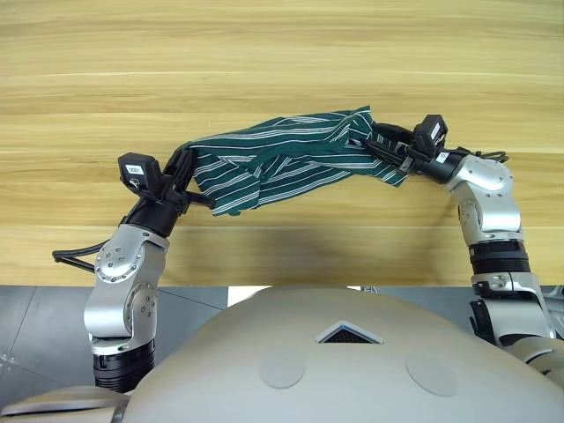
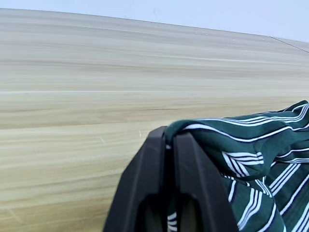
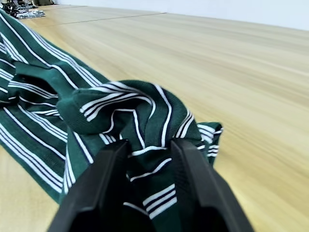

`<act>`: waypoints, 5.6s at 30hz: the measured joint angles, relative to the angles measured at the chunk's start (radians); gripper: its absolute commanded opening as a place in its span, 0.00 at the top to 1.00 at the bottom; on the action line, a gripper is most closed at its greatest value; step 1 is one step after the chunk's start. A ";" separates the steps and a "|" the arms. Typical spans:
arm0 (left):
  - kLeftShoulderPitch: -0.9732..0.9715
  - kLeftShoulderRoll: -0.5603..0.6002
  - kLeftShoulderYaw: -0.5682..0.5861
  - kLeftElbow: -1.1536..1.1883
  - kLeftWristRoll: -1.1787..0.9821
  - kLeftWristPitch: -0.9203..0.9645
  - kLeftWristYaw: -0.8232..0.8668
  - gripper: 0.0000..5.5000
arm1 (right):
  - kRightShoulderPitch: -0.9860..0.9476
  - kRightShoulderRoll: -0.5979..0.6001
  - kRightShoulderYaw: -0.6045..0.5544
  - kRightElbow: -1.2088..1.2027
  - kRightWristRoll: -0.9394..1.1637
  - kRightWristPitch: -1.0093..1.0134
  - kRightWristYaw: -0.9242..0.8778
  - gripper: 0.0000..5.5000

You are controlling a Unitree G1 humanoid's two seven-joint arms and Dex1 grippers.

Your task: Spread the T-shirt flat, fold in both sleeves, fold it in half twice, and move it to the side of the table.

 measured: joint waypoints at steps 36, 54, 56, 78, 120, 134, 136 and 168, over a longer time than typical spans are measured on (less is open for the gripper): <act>-0.107 0.008 0.073 0.071 -0.029 -0.052 -0.053 1.00 | -0.120 -0.144 -0.214 -0.078 0.052 -0.152 0.049 0.99; -0.641 0.145 0.074 -0.004 -0.108 -0.003 -0.086 1.00 | -0.239 -0.217 -0.233 -0.364 0.101 -0.209 0.066 0.99; -0.685 0.165 0.074 -0.004 -0.108 0.015 -0.085 1.00 | -0.283 -0.218 -0.232 -0.360 0.100 -0.197 0.051 0.99; -1.917 0.264 -0.160 1.787 0.380 -0.243 0.059 1.00 | -1.464 -0.011 0.029 1.008 -0.445 -0.069 -0.664 0.99; -1.245 0.282 0.016 1.304 0.215 -0.473 -0.661 1.00 | -0.939 -0.285 -0.228 0.945 -0.258 -0.435 0.317 0.99; -0.138 0.422 -0.023 0.463 0.153 -0.495 -0.946 1.00 | -0.049 -0.485 -0.276 0.283 0.109 -0.489 0.631 0.99; -0.112 0.434 -0.060 0.478 0.224 -0.533 -0.934 1.00 | 0.034 -0.478 -0.257 0.233 0.095 -0.513 0.628 0.99; -0.042 0.252 0.244 0.428 -0.129 -0.203 -0.406 0.48 | -0.645 0.158 0.213 0.751 -0.350 -0.326 0.124 0.51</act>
